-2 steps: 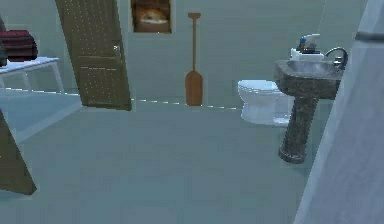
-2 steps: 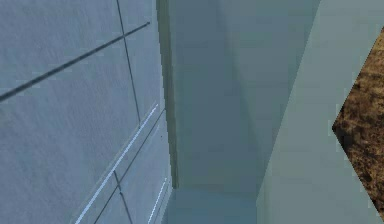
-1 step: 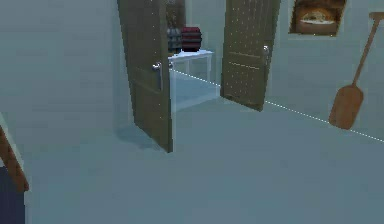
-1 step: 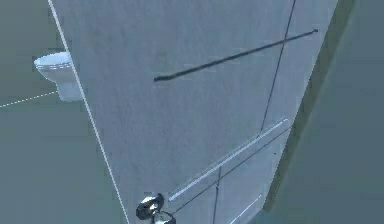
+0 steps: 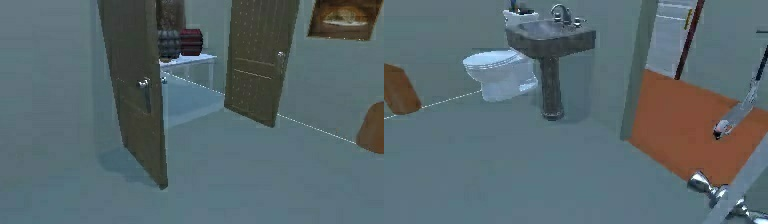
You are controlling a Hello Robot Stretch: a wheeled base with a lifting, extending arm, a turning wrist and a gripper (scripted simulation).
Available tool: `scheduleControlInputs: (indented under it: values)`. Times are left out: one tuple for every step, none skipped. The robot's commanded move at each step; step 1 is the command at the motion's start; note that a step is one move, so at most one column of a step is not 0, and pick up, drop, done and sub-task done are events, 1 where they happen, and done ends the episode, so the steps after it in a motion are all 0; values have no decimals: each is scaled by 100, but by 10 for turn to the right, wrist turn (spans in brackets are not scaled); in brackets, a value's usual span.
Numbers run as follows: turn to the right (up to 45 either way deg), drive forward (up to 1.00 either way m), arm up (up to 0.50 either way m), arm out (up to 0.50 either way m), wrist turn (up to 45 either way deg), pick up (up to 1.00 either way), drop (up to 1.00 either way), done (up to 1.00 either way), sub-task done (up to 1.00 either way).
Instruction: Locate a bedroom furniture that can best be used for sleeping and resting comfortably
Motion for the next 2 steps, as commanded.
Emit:
scheduleControlInputs:
  values:
    - [240, 0, 0, 0, 0, 0, 0, 0, 0]
    - [0, 100, 0, 0, 0, 0, 0, 0, 0]
